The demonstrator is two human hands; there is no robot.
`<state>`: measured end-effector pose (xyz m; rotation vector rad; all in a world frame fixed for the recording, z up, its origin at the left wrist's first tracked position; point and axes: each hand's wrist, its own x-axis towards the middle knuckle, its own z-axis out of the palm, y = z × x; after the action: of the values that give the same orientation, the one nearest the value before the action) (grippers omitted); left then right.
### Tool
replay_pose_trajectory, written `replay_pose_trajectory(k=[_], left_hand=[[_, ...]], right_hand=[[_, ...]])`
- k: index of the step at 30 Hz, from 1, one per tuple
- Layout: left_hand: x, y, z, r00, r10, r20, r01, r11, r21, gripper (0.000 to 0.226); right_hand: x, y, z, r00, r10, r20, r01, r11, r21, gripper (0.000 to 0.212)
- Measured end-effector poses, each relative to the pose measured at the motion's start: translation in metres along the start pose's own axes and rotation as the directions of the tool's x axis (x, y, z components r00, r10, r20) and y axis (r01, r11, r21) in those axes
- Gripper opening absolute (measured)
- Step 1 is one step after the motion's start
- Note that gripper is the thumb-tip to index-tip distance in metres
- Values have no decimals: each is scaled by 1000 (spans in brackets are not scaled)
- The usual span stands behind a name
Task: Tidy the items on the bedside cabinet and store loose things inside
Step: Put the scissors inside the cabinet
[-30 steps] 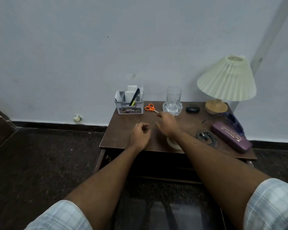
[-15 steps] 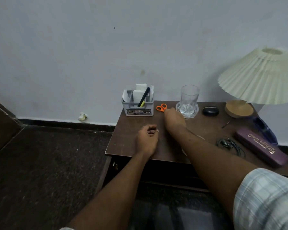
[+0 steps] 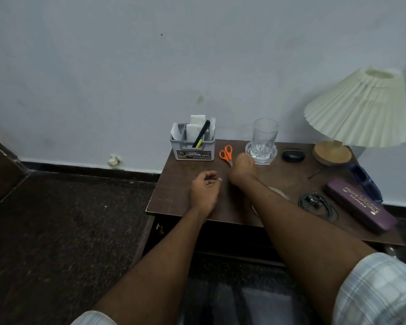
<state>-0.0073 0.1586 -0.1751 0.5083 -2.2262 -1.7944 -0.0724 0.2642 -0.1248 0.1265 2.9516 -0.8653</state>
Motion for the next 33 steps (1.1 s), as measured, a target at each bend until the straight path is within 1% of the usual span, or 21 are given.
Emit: replay_pose_trajectory(k=[5, 8, 10, 14, 16, 18, 20, 24, 27, 29, 31, 33], left_hand=[[2, 2, -2, 997, -83, 0, 82, 991, -104, 24], [-2, 1, -4, 990, -141, -8, 137, 977, -166, 23], [-8, 2, -5, 988, -151, -11, 146, 970, -193, 22], [-15, 5, -5, 984, -177, 18, 177, 967, -184, 25], [-18, 10, -8, 978, -206, 34, 209, 960, -185, 22], [-21, 13, -9, 968, -246, 49, 251, 938, -240, 19], [-26, 19, -10, 960, -274, 66, 280, 911, -303, 18], [-41, 27, -14, 960, -271, 75, 279, 889, -364, 10], [-55, 28, -23, 951, -299, 79, 303, 848, -436, 11], [-65, 30, -32, 945, -321, 67, 311, 812, -493, 7], [-76, 30, -40, 943, -329, 54, 306, 790, -531, 3], [-87, 30, -47, 943, -327, 52, 302, 785, -540, 5]], right_hand=[[-9, -1, -6, 995, 99, 35, -103, 980, 170, 23], [-16, 0, -8, 991, 115, 68, -128, 957, 261, 21], [-21, 0, -9, 991, 119, 68, -135, 944, 301, 21], [-33, 5, -11, 992, 79, 98, -106, 943, 315, 22], [-40, 8, -11, 992, 52, 116, -87, 943, 322, 20], [-46, 11, -11, 990, 1, 140, -45, 948, 316, 19], [-51, 15, -10, 988, -56, 145, 3, 940, 341, 26], [-62, 22, -6, 983, -119, 139, 53, 912, 406, 17], [-73, 26, -8, 975, -150, 164, 60, 887, 457, 16], [-80, 28, -11, 974, -152, 167, 59, 885, 463, 15], [-89, 30, -14, 974, -142, 176, 42, 880, 474, 19], [-101, 34, -18, 974, -128, 189, 22, 876, 481, 23]])
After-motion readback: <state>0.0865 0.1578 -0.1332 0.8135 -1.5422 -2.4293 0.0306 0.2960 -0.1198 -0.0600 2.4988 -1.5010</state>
